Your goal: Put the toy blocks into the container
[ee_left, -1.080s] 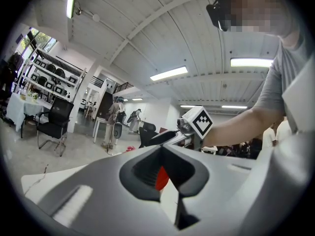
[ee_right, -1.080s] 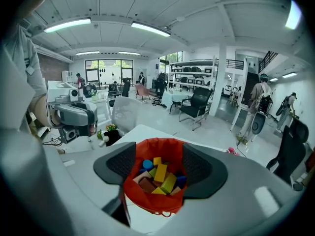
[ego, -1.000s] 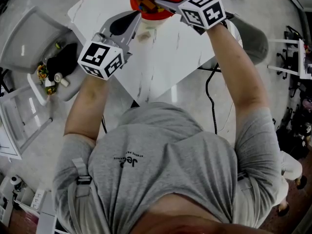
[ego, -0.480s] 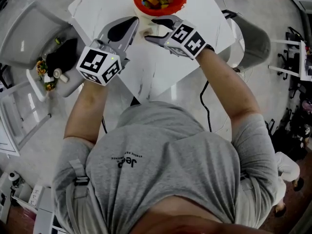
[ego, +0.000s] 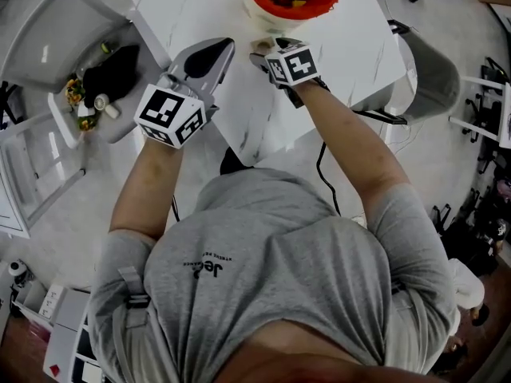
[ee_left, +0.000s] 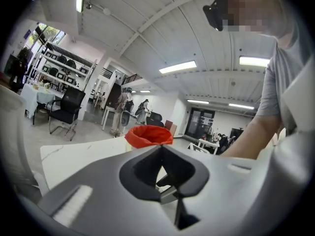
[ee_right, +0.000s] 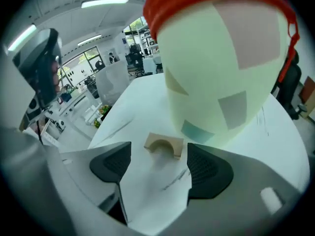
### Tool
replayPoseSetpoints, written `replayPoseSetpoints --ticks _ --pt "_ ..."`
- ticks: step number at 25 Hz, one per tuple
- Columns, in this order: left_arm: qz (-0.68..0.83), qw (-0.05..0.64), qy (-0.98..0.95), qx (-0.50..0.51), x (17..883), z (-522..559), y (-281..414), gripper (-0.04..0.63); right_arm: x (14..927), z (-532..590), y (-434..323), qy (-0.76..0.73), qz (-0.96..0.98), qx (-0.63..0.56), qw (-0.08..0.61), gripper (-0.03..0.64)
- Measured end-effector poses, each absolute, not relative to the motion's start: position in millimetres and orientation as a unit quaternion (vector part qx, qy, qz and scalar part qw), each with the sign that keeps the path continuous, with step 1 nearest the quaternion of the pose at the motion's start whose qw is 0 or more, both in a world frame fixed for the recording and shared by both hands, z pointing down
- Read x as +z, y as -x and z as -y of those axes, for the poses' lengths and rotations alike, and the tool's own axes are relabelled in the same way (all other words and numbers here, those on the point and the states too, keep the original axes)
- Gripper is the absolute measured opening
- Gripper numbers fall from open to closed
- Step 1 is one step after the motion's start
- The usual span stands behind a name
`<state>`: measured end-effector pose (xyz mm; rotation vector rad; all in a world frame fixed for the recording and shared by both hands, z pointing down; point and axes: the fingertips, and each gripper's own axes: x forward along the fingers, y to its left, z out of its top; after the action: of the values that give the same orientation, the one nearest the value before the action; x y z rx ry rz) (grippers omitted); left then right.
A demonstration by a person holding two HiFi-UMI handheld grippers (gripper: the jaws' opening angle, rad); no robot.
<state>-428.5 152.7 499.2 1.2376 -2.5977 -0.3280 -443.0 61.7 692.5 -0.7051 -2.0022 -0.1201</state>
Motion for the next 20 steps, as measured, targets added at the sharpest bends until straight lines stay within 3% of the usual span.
replayPoseSetpoints --ticks 8,10,11,20 --pt "0.896 0.135 -0.407 -0.117 516 -179 421 0.057 717 -69 464 0.238 0.834 -0.032 0.498 0.365" --pt "0.896 0.136 -0.406 -0.117 518 -182 419 0.057 721 -62 469 0.216 0.839 -0.039 0.499 0.352" --pt "0.896 0.137 -0.406 -0.118 519 -183 418 0.057 721 -59 470 0.210 0.840 -0.044 0.498 0.304" --pt "0.888 0.126 -0.425 -0.122 509 -175 419 0.057 672 -64 454 0.272 0.841 -0.021 0.467 0.302"
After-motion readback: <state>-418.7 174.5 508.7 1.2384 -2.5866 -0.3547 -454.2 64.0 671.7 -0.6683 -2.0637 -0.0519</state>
